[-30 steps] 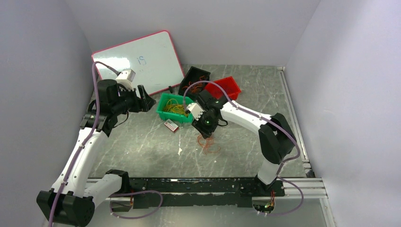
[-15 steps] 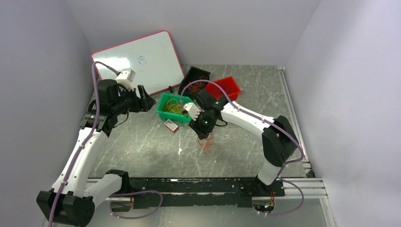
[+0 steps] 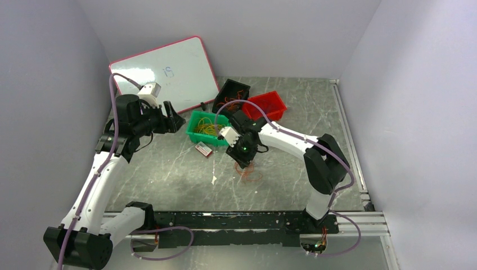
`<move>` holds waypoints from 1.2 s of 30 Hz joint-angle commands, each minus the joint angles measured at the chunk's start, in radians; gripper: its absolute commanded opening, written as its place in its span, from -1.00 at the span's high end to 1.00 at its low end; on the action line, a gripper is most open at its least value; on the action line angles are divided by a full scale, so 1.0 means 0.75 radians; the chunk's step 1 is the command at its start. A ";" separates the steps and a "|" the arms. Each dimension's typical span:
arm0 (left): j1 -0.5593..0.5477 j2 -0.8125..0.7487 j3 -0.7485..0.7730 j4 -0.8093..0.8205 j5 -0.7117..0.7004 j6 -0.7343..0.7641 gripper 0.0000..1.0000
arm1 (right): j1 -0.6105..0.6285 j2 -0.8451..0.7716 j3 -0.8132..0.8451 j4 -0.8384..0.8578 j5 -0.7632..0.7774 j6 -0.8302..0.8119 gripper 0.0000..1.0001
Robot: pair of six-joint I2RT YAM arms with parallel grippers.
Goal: Untangle the cables
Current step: Pick up the cable at the center of the board.
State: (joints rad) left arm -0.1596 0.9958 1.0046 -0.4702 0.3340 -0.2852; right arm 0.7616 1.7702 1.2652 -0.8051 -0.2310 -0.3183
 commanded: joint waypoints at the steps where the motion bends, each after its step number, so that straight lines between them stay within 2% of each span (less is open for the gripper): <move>1: 0.006 -0.002 0.027 -0.007 -0.011 -0.011 -0.46 | 0.010 0.025 -0.004 -0.010 0.041 -0.006 0.10; 5: 0.004 -0.007 0.023 -0.005 -0.017 -0.014 -0.46 | 0.014 0.035 -0.003 -0.013 0.037 -0.009 0.20; 15: 0.005 -0.014 0.018 0.009 -0.016 -0.015 -0.46 | 0.013 -0.082 0.039 0.028 0.044 0.025 0.98; 19: 0.004 -0.035 0.012 0.064 0.027 -0.006 -0.49 | 0.012 -0.215 0.075 0.058 0.017 0.060 1.00; 26: 0.004 -0.056 0.030 0.141 0.212 0.024 -0.55 | -0.003 -0.368 0.135 0.077 0.070 0.191 1.00; 36: -0.065 -0.097 -0.056 0.359 0.444 -0.081 -0.59 | -0.050 -0.607 0.167 0.163 -0.040 0.243 1.00</move>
State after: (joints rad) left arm -0.1764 0.9310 0.9882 -0.3130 0.5484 -0.3096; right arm 0.7395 1.3849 1.3560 -0.7204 -0.2268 -0.1619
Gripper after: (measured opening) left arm 0.794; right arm 0.015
